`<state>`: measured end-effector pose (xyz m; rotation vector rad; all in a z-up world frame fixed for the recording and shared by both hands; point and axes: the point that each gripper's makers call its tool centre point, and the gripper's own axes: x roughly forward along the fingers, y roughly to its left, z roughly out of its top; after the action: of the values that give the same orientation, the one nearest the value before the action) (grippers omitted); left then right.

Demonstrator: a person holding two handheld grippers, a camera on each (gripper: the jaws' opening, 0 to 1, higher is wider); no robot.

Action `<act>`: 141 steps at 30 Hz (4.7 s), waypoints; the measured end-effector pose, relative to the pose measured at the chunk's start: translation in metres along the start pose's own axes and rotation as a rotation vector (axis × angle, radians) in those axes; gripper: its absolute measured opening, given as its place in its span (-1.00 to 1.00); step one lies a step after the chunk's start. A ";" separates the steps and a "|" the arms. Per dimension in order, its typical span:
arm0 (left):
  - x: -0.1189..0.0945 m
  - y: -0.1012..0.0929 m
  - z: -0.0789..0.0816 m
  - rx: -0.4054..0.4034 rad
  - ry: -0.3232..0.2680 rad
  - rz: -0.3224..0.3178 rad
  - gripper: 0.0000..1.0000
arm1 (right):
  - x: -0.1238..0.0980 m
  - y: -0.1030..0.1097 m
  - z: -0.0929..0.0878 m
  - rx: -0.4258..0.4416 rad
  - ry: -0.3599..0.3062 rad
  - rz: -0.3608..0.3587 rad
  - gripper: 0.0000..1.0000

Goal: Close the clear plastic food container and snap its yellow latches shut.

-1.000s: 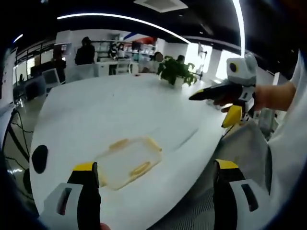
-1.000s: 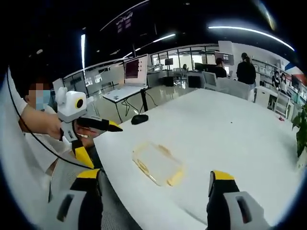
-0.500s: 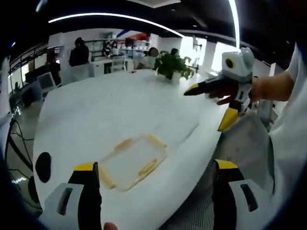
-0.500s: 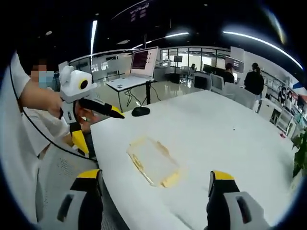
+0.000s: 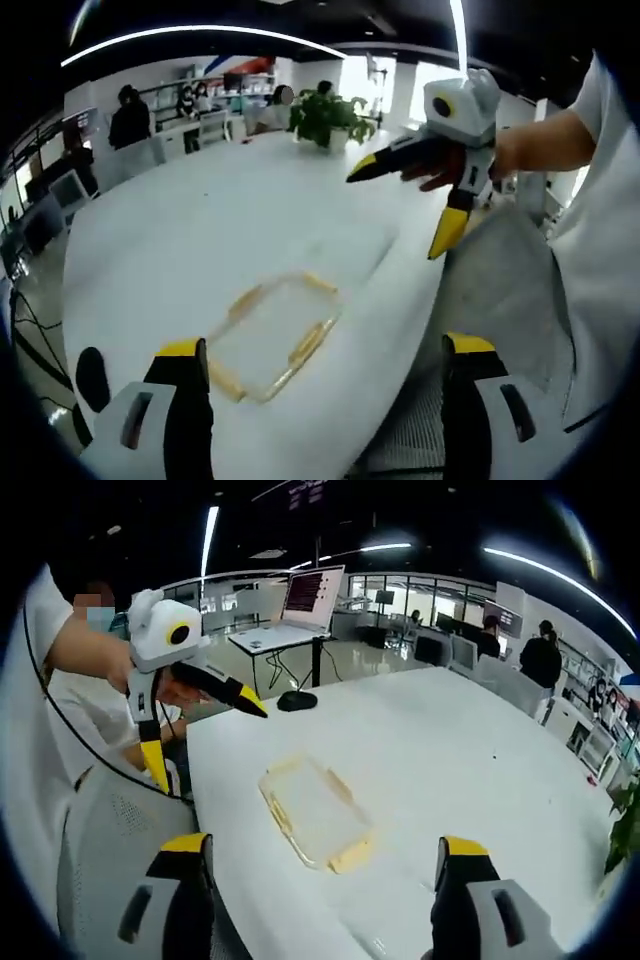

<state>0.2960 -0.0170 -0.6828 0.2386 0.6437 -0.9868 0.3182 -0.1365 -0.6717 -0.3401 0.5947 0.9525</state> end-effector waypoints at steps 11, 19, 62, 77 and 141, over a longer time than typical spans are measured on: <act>0.007 0.013 -0.009 0.085 0.050 -0.005 0.88 | 0.012 -0.008 -0.007 -0.041 0.047 0.038 0.75; 0.011 0.030 -0.018 0.153 0.106 -0.017 0.79 | 0.023 -0.008 -0.015 -0.078 0.081 0.057 0.69; 0.042 0.075 -0.040 0.304 0.248 -0.137 0.47 | 0.058 -0.017 -0.034 -0.211 0.176 0.183 0.41; 0.048 0.085 -0.055 0.353 0.304 -0.164 0.42 | 0.070 -0.023 -0.043 -0.304 0.241 0.211 0.28; 0.064 0.099 -0.092 0.512 0.481 -0.288 -0.13 | 0.109 -0.031 -0.087 -0.425 0.459 0.353 -0.12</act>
<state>0.3666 0.0349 -0.8034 0.8729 0.8686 -1.3820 0.3643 -0.1269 -0.8072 -0.8700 0.8883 1.3572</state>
